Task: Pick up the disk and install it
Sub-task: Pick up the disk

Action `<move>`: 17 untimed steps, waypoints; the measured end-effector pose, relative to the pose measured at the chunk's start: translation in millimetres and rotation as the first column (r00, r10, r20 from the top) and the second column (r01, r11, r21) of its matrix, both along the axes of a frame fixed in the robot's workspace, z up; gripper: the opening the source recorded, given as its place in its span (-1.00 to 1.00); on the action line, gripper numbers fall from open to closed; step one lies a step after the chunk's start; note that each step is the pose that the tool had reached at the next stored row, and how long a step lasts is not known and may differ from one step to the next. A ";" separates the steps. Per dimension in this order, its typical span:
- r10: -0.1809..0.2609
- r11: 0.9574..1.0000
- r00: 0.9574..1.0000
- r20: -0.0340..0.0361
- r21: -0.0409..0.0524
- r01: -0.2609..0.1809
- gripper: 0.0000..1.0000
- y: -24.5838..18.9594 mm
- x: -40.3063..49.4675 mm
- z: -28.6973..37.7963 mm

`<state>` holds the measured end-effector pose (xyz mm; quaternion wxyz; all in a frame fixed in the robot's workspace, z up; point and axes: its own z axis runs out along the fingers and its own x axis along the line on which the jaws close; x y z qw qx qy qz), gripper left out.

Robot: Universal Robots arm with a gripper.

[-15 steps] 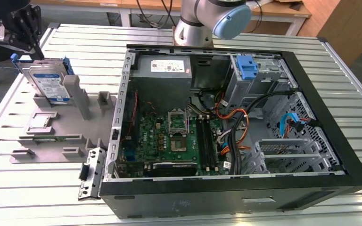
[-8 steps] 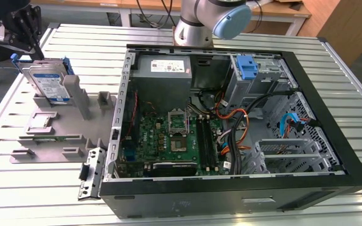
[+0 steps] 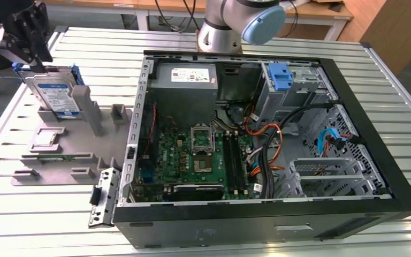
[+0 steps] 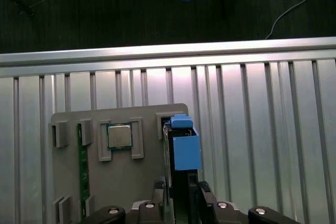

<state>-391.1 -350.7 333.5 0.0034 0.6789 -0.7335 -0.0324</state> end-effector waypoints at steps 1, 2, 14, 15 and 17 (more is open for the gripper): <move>0.000 1.000 1.000 0.000 0.000 0.000 -0.18 0.0 0.0 0.0; 0.000 1.000 1.000 0.000 0.000 0.000 -0.07 0.0 0.0 0.0; 0.005 1.000 1.000 0.025 0.000 -0.005 0.18 0.0 -1.8 -6.5; 0.005 1.000 1.000 0.027 0.000 -0.005 0.18 0.0 -1.9 -7.6; 0.005 1.000 1.000 0.030 0.000 -0.005 0.18 0.0 -2.5 -9.5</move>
